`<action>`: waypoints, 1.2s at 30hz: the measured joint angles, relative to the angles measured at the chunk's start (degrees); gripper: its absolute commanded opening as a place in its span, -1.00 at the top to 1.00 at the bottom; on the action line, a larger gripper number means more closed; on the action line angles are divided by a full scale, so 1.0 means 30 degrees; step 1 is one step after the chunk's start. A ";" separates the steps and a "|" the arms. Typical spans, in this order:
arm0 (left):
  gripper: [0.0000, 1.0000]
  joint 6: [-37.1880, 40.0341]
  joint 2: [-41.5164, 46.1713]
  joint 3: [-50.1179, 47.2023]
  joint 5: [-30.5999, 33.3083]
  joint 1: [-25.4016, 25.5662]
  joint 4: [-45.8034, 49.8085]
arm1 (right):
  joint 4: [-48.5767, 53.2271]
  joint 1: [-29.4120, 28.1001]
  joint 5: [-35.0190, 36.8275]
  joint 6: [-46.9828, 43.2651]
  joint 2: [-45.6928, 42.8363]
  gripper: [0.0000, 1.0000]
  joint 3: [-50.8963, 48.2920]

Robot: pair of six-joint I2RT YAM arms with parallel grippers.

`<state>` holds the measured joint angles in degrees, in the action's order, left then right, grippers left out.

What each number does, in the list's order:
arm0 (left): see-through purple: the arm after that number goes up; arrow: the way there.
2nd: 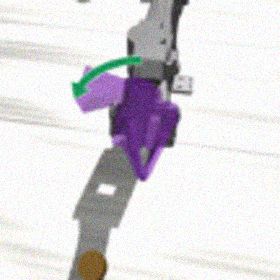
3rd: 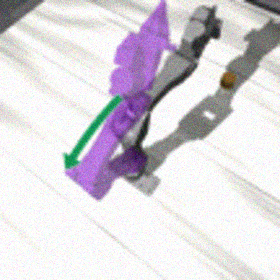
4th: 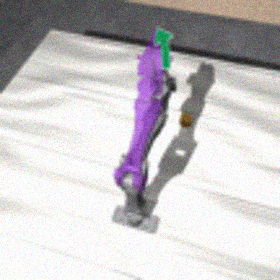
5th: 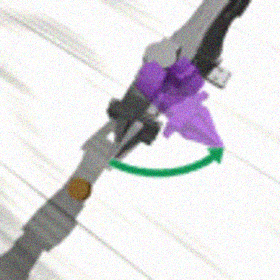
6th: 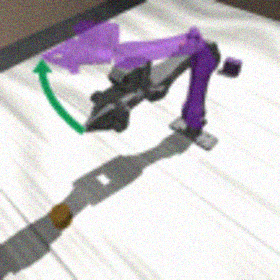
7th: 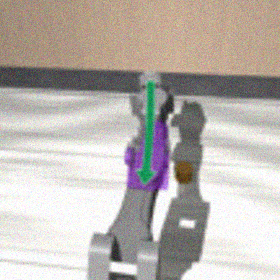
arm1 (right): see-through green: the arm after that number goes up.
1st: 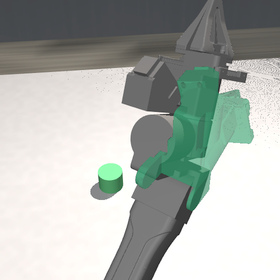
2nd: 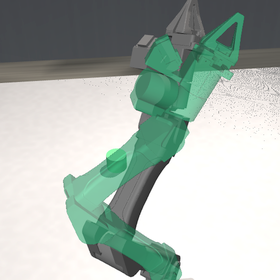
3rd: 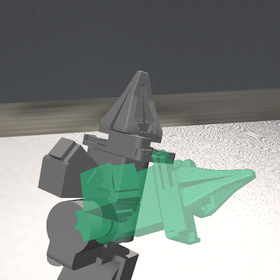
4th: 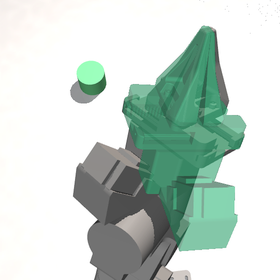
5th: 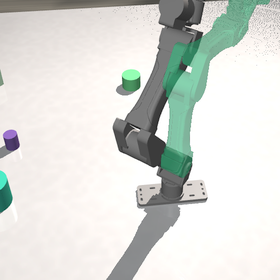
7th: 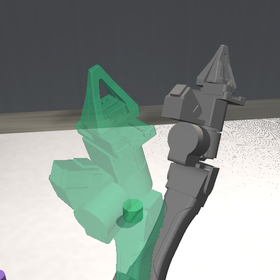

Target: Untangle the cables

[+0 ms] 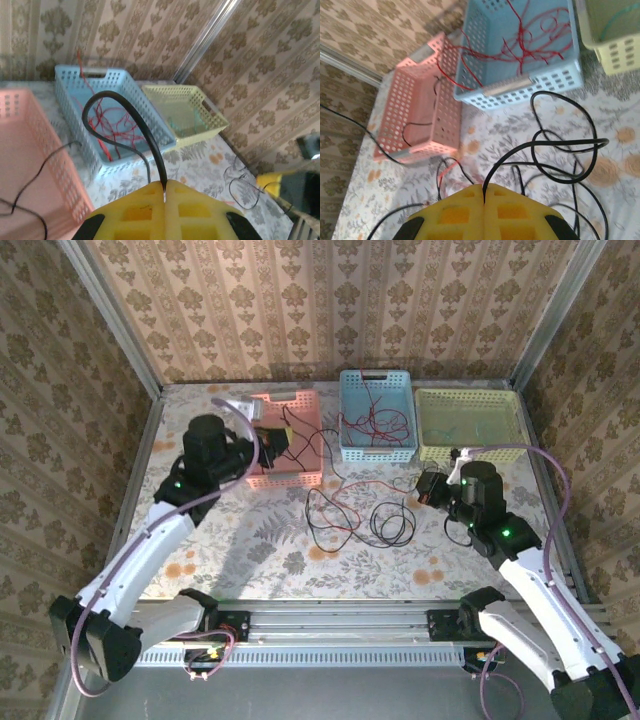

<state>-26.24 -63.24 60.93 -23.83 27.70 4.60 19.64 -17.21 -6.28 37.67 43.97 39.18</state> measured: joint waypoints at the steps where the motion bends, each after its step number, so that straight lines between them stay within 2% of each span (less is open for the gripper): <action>1: 1.00 0.0131 -0.0415 0.1005 -0.0160 -0.0015 0.0117 | 0.0087 0.0015 -0.0131 0.0000 0.0000 1.00 -0.0240; 7: 1.00 0.0984 -0.1843 0.5690 -0.0532 -0.0015 0.0670 | 0.0036 0.0029 -0.0663 0.0015 -0.0459 1.00 -0.0568; 15: 1.00 0.2863 -0.2987 0.8211 0.1355 -0.0838 0.1217 | -0.0073 0.0029 -0.1144 0.0066 -0.0787 1.00 -0.0882; 21: 1.00 0.3650 -0.4583 0.8262 0.3045 -0.2433 0.1158 | -0.0226 0.0029 -0.1596 0.0248 -0.0809 1.00 -0.1443; 25: 1.00 0.3636 -0.6171 0.7038 0.3198 -0.3359 0.0729 | -0.0401 0.0029 -0.1734 0.0372 -0.0962 1.00 -0.1559; 29: 1.00 0.3621 -0.8000 0.5231 0.3184 -0.3519 0.0605 | -0.0452 0.0029 -0.2135 0.0372 -0.1013 1.00 -0.1559; 30: 0.70 0.3606 -0.8466 0.4794 0.3140 -0.3519 0.0612 | -0.0452 0.0029 -0.2215 0.0372 -0.1020 1.00 -0.1559; 33: -0.81 0.3330 -0.9457 0.4102 0.2470 -0.3490 0.0787 | -0.0452 0.0029 -0.2433 0.0372 -0.1020 1.00 -0.1559; 34: -0.99 0.3249 -0.9602 0.4080 0.2310 -0.3453 0.0954 | -0.0459 0.0029 -0.2514 0.0372 -0.1013 1.00 -0.1559; 36: -1.00 0.3111 -0.9632 0.4051 0.2229 -0.3191 0.1173 | -0.0474 0.0029 -0.2630 0.0372 -0.1005 1.00 -0.1559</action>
<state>-16.91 -92.14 73.08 -17.15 18.13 8.12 18.22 -17.12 -14.17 38.79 40.95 34.50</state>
